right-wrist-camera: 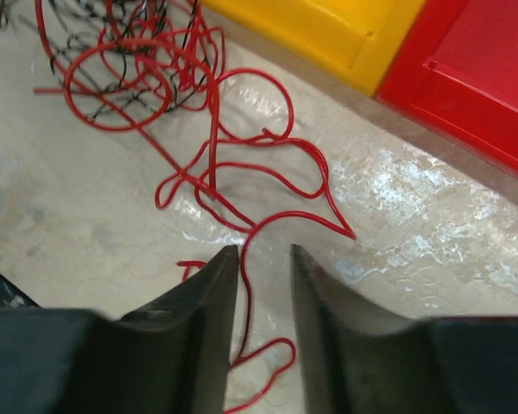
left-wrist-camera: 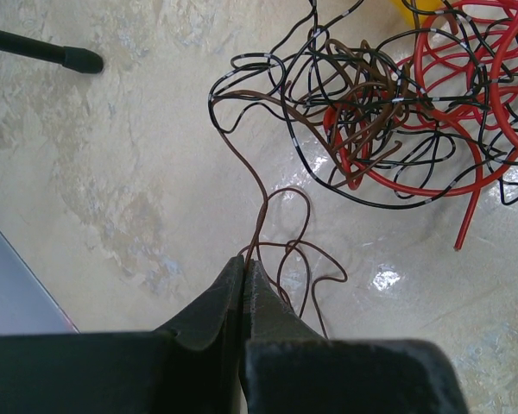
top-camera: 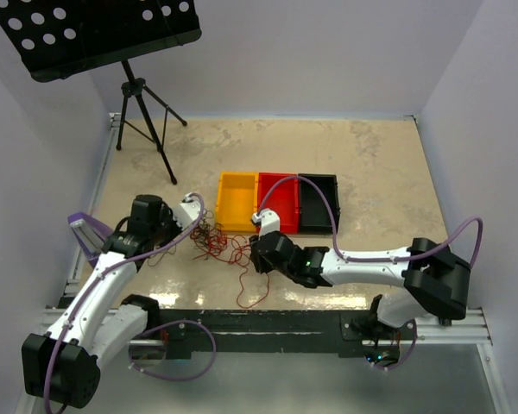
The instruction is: Untangle the cables
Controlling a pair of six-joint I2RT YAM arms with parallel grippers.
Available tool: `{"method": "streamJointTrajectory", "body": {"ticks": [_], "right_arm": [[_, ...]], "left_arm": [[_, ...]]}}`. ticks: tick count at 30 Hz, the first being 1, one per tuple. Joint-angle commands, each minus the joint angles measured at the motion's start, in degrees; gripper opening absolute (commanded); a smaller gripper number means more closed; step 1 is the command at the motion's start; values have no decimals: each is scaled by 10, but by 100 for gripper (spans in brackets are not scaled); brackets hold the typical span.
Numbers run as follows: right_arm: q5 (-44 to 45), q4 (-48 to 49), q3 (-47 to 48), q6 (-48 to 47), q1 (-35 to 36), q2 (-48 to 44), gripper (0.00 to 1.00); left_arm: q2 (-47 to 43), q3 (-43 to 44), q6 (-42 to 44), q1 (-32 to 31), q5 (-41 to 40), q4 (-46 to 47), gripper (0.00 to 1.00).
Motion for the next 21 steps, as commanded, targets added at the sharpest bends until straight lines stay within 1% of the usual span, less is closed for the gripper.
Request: {"method": "streamJointTrajectory", "body": {"ticks": [1,2,3,6,8,9,10,11,12,14,15,18,21], "right_arm": [[58,8,26,32,0,1,14],[61,6,21,38,0,-3,5],[61,5,13,43,0,-7,0],[82,-11,-7,70,0,-27,0],[111,-61,-22,113,0,-47,0],[131,-87,-29,148,0,-60,0],[136,-94,-34,166,0,-77,0],[153,-120,-34,198,0,-85,0],[174,-180,-17,255,0,-86,0],[238,-301,26,355,2,-75,0],[252,-352,42,394,1,-74,0],[277,-429,56,469,2,-105,0],[299,-495,50,557,2,-159,0]], "left_arm": [[-3,-6,13,2,-6,12,0],[-5,-7,15,2,-7,13,0],[-5,-8,16,2,-8,13,0],[-6,-11,21,2,-9,14,0],[-6,-12,25,2,-14,15,0],[-6,-13,29,2,-17,15,0],[-6,-15,33,2,-21,17,0],[-7,-18,37,2,-29,20,0],[-8,-22,41,2,-36,22,0],[-10,-36,56,2,-81,39,0],[-9,-46,64,2,-111,50,0],[-19,-79,92,10,-181,86,0],[-21,-86,94,34,-219,112,0]]}}
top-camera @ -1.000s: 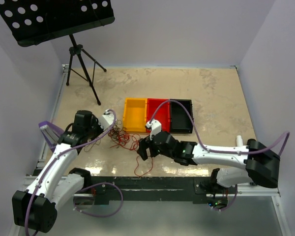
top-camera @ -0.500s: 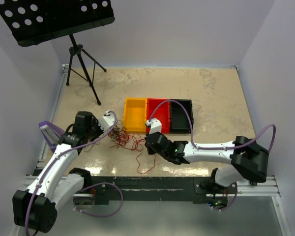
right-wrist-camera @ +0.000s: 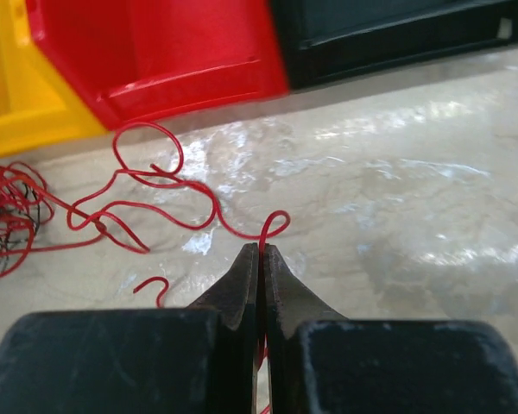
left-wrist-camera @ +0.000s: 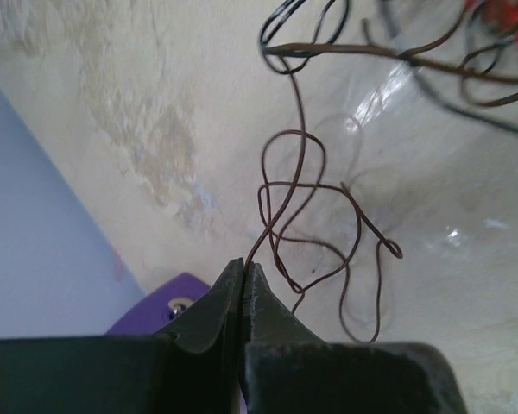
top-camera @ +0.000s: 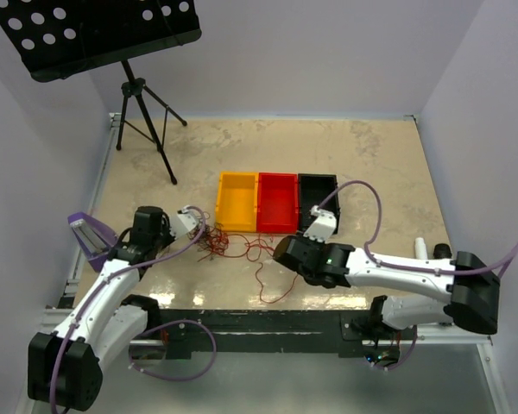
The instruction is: Untangle the cables
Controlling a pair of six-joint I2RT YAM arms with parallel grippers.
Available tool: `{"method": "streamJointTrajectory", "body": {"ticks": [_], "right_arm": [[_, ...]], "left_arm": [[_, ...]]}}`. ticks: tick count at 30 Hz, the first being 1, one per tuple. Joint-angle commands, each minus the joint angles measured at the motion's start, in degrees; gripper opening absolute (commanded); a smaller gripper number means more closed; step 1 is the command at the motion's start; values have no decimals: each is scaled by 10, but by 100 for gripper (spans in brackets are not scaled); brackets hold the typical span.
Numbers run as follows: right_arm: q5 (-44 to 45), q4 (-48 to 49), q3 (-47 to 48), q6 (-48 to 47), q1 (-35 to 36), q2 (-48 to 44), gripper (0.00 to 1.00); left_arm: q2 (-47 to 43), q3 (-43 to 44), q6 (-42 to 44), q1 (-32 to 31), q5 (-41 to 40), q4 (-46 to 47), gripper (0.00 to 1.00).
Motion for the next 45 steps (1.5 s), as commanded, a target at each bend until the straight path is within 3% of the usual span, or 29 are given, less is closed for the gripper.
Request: {"method": "streamJointTrajectory", "body": {"ticks": [1,5,11,17,22,26,38,45], "right_arm": [[83,-185,16,206,2,-81,0],[96,-263,16,285,2,-154,0],[94,-240,15,250,-1,-154,0],[50,-109,13,121,-2,-73,2],[9,-25,4,65,-3,3,51],[12,-16,14,47,-3,26,66],[-16,59,39,-17,-5,103,73],[-43,103,19,-19,-5,120,63]], "left_arm": [[-6,-4,23,38,-89,60,0],[24,32,20,89,-69,60,0],[59,90,10,135,-25,45,0],[54,91,12,135,9,20,0],[53,90,20,135,41,-5,0],[44,100,23,134,77,-29,0],[46,123,12,135,146,-67,0],[44,113,13,135,151,-66,0]]}}
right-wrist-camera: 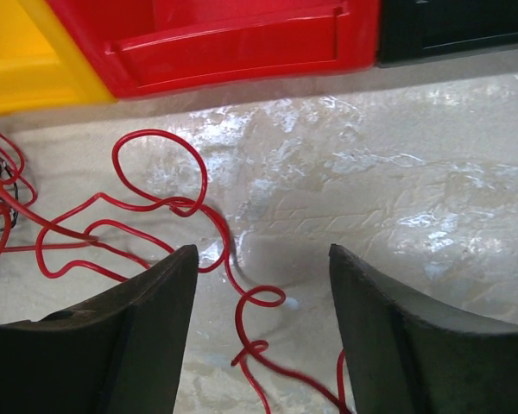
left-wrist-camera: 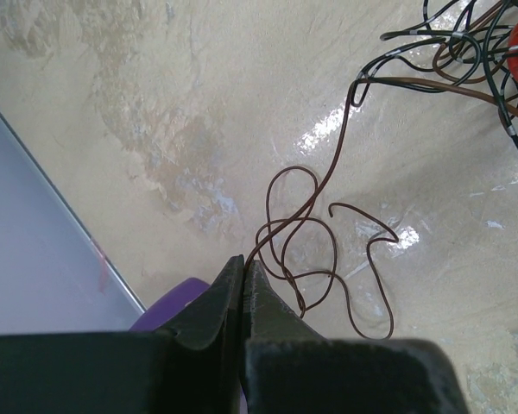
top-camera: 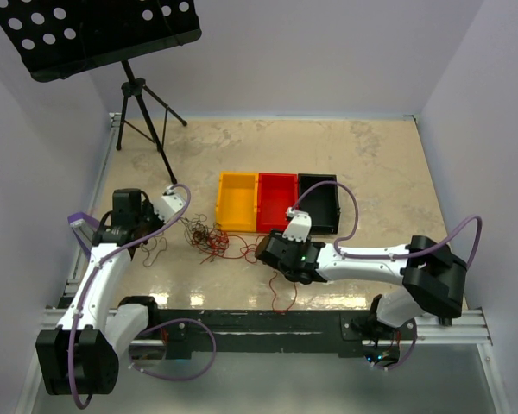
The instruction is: Untangle the cables
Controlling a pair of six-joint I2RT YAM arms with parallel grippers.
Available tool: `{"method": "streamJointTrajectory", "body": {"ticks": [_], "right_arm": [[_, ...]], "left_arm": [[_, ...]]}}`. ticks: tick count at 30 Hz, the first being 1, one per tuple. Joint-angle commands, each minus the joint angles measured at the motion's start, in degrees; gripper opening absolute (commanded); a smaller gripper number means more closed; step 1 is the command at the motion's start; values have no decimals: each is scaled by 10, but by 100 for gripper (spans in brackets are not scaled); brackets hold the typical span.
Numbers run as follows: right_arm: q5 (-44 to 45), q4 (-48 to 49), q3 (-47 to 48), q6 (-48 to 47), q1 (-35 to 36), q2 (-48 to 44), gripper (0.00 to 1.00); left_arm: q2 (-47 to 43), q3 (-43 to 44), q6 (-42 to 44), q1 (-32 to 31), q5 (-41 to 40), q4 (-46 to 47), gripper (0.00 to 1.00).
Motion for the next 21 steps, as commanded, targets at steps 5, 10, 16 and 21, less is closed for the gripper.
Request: {"method": "streamJointTrajectory", "body": {"ticks": [5,10,16,21], "right_arm": [[-26,60,-20,4,-2,21,54],[-29,74,-30,8,-2,34,45],[-24,78,-35,17,-1,32,10],[-21,52,-37,28,-2,1,0]], "left_arm": [[-6,6,0,5,17,8,0],[-2,6,-2,5,18,8,0],[-4,4,-1,5,15,9,0],[-4,-1,0,5,9,15,0]]}}
